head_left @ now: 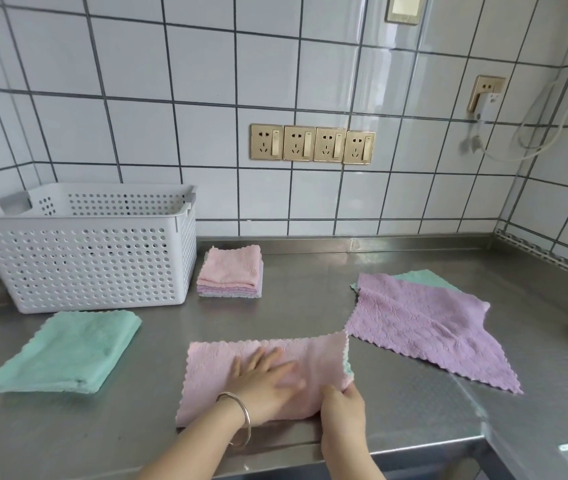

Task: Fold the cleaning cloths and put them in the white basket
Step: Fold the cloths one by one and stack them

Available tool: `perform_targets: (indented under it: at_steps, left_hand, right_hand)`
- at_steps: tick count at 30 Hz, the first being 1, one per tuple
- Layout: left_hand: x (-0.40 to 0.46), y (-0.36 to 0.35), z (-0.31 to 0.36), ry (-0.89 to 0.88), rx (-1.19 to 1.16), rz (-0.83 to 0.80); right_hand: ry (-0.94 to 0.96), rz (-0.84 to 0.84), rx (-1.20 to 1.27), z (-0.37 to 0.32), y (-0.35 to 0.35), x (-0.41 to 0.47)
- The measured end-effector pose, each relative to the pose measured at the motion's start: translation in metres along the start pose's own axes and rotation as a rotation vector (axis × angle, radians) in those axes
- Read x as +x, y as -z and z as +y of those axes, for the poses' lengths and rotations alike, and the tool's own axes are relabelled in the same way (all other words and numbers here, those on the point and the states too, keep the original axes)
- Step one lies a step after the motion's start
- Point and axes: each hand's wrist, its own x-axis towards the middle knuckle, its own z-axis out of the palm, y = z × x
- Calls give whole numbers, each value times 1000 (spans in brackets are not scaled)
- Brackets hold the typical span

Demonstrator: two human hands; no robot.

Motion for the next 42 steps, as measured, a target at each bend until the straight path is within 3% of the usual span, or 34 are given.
perform_targets:
  at_steps: [2, 4, 6, 7, 11, 15, 21, 24, 26, 35, 42]
  left_hand:
    - [-2, 13, 0, 33, -386, -4]
    - [-7, 30, 1, 110, -1010, 20]
    - [-6, 45, -2, 214, -1368, 145]
    - [-5, 50, -6, 251, -1367, 209]
    - [-7, 54, -27, 328, -909, 321]
    - [-11, 46, -55, 405, -901, 329]
    - [-12, 39, -72, 437, -802, 378]
    - [-13, 32, -79, 487, -782, 502]
    - [-14, 30, -80, 512, -763, 564]
    - [-16, 39, -78, 509, -568, 523]
    - [-21, 44, -89, 501, -654, 700]
  right_hand:
    - [144, -26, -143, -2, -9, -6]
    - [346, -113, -318, 1, -21, -11]
    - [629, -186, -535, 7, -35, -16]
    - [732, -200, -635, 11, -43, -17]
    - [958, -334, -838, 23, -64, -21]
    - [1073, -383, -948, 28, -63, -19]
    - [939, -312, -1002, 34, -58, -15]
    - [934, -304, -1054, 38, -56, -14]
    - [949, -267, -1097, 40, -56, -11]
    - [1039, -266, -1062, 50, -57, -7]
    - [1097, -323, -932, 50, -53, -8]
